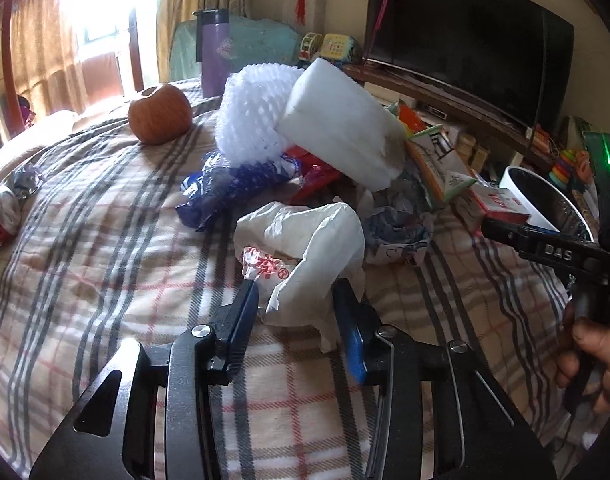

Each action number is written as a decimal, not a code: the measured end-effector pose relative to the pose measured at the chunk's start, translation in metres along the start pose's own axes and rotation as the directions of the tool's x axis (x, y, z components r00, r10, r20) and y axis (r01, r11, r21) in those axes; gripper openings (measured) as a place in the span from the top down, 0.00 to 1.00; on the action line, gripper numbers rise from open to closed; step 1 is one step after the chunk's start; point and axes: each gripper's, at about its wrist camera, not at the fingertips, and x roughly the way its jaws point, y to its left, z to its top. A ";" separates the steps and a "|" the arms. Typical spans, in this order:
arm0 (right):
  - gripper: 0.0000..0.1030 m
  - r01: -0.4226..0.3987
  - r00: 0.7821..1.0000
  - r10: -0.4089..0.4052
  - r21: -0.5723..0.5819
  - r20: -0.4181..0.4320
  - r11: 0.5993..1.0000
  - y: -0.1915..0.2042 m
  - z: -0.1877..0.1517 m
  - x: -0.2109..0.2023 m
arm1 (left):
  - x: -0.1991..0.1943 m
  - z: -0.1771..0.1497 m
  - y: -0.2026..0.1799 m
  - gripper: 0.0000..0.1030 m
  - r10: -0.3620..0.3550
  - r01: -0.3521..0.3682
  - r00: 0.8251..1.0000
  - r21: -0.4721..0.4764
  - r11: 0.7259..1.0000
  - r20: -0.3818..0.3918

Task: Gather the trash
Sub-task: 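Close left tool on the tissue-covered milk carton while right tool grasps the red-and-white box, then carry the green milk carton and red box over the trash bin with both tools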

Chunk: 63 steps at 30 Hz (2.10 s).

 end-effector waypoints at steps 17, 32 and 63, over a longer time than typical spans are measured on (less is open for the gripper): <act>0.14 -0.125 0.992 0.129 -0.188 0.010 0.974 -0.002 0.027 -0.005 | -0.022 0.005 -0.010 0.74 -0.053 0.051 0.997 0.043 0.998 0.052; 0.31 -0.235 0.972 0.213 -0.331 -0.099 0.914 0.012 0.030 0.024 | -0.040 0.017 -0.012 0.74 -0.071 0.068 0.992 0.037 0.997 0.100; 0.42 -0.149 0.983 0.139 0.087 0.119 0.985 -0.091 -0.030 -0.077 | -0.026 0.026 -0.105 0.49 -0.230 0.226 0.973 0.171 0.959 0.004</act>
